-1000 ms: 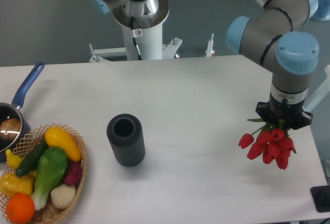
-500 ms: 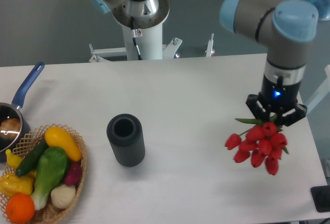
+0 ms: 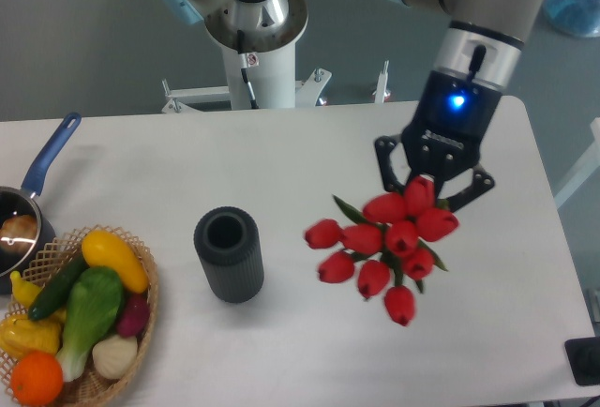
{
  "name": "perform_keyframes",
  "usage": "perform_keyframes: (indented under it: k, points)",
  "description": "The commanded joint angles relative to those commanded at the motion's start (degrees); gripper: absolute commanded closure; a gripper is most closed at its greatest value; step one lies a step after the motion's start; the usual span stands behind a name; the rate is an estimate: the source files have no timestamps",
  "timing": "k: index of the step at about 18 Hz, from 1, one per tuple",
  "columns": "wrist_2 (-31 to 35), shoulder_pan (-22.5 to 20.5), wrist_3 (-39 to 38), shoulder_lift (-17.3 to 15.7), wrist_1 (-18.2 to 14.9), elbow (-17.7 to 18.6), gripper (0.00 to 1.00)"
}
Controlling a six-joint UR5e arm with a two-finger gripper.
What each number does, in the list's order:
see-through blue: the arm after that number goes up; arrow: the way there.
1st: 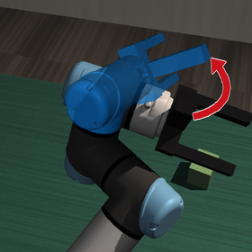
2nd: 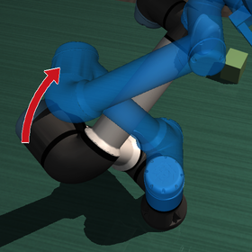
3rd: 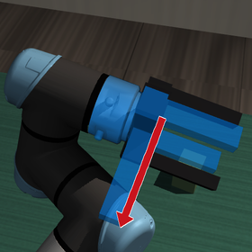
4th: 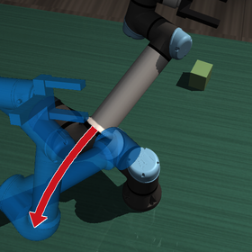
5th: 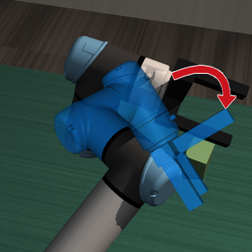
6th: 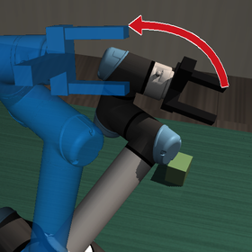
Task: Insert the flowers into the vase
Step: 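Carry the tulip bunch over the black vase opening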
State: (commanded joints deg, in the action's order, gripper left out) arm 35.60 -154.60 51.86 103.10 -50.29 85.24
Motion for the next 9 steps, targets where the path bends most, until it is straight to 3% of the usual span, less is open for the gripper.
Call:
perform_keyframes:
  k: [4, 9]
  points:
    - [-3.7, 1.0, -0.1, -4.3, 2.5, 5.4, 1.00]
    - [-23.4, -0.6, 0.2, -6.9, 2.6, 12.1, 1.00]
